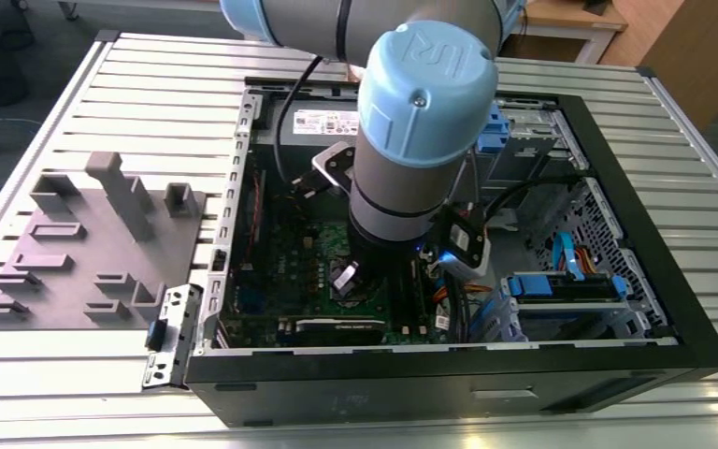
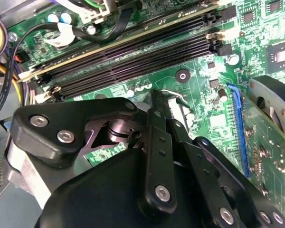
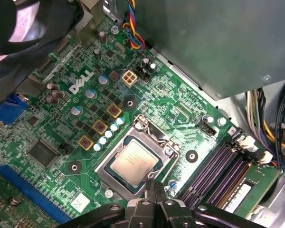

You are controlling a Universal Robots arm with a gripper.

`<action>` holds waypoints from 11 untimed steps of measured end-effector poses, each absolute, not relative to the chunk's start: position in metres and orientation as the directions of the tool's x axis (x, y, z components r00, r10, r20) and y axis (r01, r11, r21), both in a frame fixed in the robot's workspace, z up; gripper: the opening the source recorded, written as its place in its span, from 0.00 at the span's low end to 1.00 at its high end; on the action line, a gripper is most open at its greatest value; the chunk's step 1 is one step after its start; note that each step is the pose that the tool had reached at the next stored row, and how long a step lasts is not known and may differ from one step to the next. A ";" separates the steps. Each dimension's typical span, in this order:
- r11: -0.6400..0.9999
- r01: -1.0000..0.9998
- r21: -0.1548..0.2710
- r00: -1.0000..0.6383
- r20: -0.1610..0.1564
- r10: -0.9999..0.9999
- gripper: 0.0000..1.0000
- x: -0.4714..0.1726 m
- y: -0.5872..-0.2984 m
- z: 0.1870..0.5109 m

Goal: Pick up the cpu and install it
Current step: 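Install the first cpu locking lever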

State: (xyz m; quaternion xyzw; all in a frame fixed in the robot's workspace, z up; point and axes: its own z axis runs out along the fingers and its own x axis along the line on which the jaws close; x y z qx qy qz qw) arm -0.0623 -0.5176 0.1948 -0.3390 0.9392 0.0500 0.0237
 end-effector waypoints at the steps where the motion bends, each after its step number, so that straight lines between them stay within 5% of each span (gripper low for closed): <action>1: 0.767 -0.637 0.077 -0.770 -0.078 -0.633 0.11 -0.062 -0.518 0.194; 11: 0.769 -0.635 0.077 -0.773 -0.078 -0.630 0.11 -0.062 -0.518 0.188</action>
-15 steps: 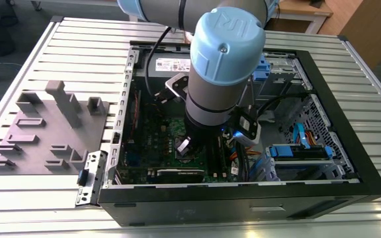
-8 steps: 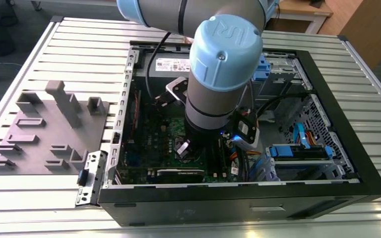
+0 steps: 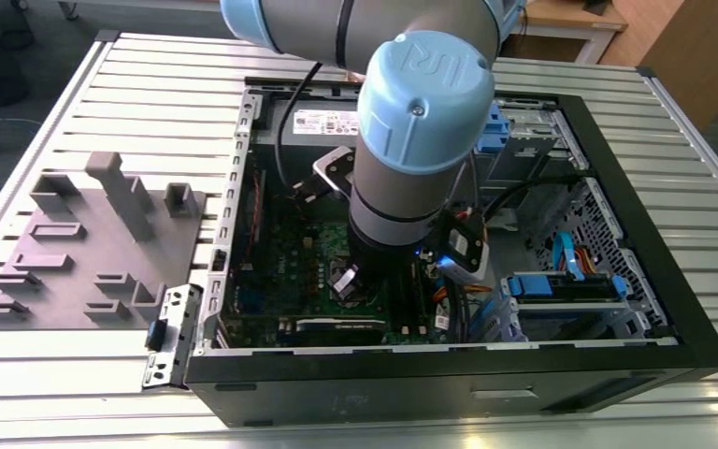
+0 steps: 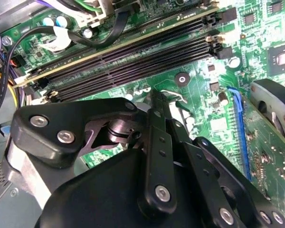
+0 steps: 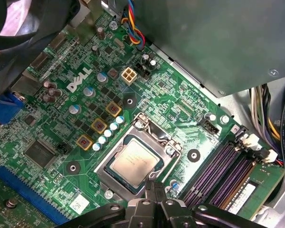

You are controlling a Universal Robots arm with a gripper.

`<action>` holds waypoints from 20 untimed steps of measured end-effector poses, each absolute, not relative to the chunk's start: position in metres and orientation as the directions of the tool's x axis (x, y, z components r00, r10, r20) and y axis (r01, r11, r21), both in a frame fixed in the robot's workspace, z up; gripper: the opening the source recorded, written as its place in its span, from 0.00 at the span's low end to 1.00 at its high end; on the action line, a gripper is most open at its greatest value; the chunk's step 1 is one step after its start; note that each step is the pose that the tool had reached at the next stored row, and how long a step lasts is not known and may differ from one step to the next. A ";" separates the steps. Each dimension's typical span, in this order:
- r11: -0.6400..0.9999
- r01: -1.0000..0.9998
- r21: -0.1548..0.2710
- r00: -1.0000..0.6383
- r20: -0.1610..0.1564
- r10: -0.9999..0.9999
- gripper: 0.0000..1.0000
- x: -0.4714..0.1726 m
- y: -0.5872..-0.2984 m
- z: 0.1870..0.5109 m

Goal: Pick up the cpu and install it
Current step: 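Install the first cpu locking lever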

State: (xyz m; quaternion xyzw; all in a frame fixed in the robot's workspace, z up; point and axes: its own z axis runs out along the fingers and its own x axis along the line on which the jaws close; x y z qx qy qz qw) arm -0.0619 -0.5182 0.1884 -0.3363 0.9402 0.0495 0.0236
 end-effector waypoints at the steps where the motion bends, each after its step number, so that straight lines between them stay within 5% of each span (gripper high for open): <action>1: 0.769 -0.635 0.077 -0.773 -0.078 -0.630 0.11 -0.062 -0.518 0.188; 20: 0.769 -0.635 0.078 -0.773 -0.078 -0.630 0.11 -0.062 -0.519 0.196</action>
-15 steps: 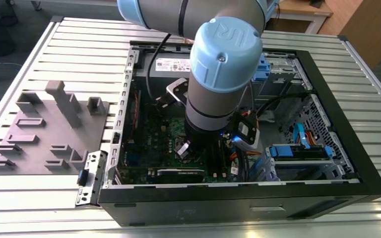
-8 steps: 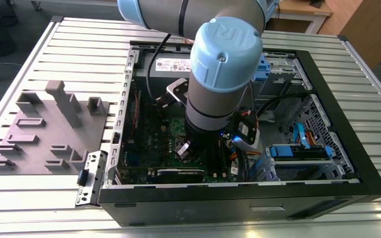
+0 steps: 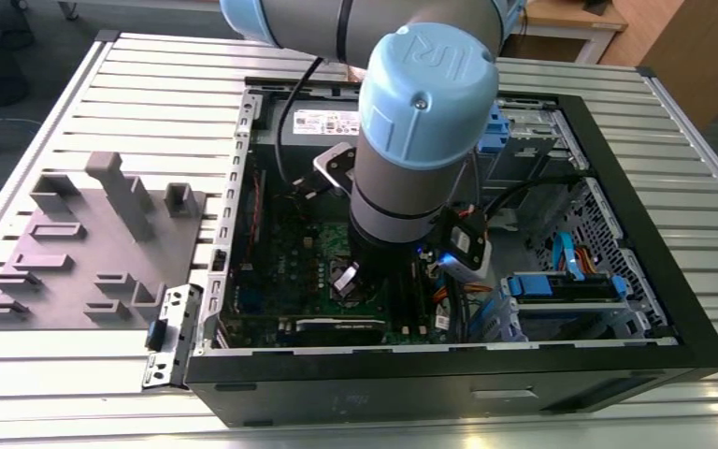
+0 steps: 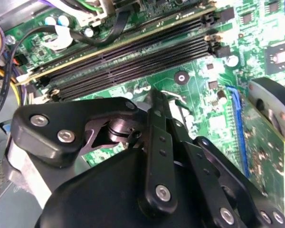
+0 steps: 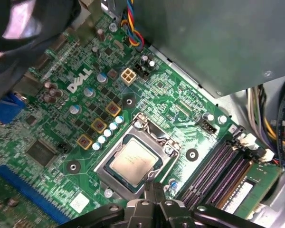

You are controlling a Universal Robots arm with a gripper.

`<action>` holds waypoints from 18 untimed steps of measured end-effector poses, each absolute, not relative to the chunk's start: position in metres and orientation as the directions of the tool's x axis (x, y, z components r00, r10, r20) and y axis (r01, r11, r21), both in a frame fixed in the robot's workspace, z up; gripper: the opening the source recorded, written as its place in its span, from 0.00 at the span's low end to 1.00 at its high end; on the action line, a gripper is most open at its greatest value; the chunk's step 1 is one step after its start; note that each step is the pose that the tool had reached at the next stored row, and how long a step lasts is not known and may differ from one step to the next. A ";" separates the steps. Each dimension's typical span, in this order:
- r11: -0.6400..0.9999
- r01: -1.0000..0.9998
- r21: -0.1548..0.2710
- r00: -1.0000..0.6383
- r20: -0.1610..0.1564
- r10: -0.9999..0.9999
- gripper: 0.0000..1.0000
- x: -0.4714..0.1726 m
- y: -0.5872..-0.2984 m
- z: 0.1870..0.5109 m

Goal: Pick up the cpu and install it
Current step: 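Install the first cpu locking lever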

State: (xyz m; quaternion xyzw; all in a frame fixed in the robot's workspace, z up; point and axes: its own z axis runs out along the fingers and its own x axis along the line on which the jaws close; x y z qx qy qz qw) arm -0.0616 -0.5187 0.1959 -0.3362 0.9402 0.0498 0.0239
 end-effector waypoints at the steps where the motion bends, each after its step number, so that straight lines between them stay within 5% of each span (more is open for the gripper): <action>1: 0.769 -0.635 0.077 -0.773 -0.078 -0.630 0.11 -0.062 -0.519 0.198; 18: 0.769 -0.635 0.076 -0.773 -0.079 -0.630 0.11 -0.061 -0.523 0.192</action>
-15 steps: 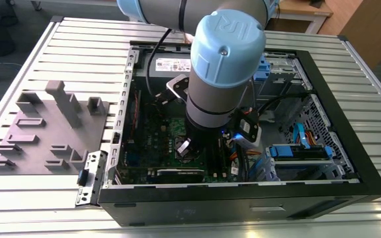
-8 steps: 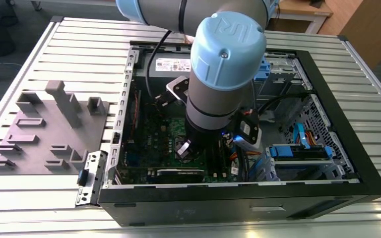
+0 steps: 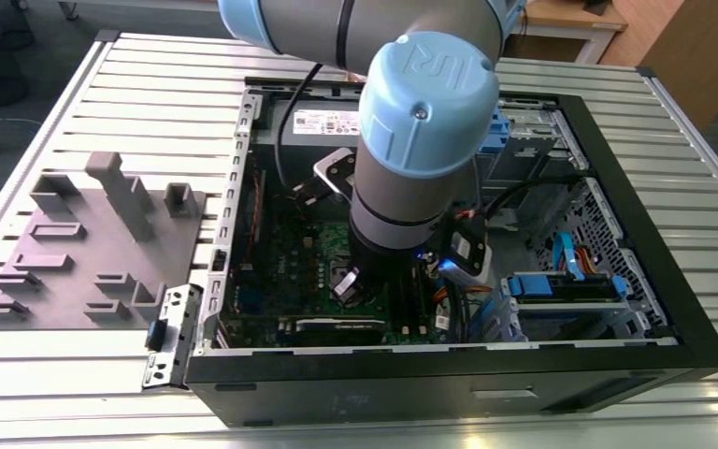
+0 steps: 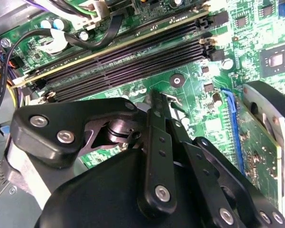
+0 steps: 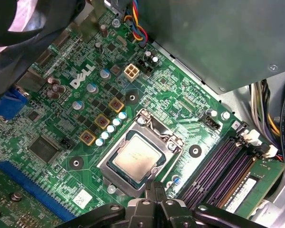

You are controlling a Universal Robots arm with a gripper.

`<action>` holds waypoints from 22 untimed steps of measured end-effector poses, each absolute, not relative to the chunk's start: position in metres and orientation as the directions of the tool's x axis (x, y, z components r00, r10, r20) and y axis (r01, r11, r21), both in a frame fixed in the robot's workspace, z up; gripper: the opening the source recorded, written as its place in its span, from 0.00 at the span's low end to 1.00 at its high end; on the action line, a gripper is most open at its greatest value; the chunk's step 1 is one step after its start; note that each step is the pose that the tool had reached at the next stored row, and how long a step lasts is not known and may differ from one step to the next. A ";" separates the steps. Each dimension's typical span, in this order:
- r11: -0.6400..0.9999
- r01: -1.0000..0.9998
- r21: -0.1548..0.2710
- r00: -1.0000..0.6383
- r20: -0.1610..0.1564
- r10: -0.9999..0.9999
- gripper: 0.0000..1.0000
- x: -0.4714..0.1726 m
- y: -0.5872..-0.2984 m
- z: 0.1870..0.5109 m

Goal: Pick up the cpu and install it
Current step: 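Install the first cpu locking lever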

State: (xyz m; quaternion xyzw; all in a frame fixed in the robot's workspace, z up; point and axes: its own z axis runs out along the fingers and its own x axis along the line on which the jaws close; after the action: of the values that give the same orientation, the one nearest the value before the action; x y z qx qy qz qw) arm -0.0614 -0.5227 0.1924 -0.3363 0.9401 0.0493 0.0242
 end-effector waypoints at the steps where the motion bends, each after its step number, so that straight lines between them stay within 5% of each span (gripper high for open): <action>1: 0.769 -0.635 0.076 -0.773 -0.079 -0.630 0.11 -0.061 -0.523 0.192; 22: 0.769 -0.635 0.079 -0.772 -0.082 -0.630 0.11 -0.058 -0.524 0.188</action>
State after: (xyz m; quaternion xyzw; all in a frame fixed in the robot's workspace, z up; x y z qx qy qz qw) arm -0.0584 -0.5236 0.1880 -0.3363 0.9400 0.0509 0.0254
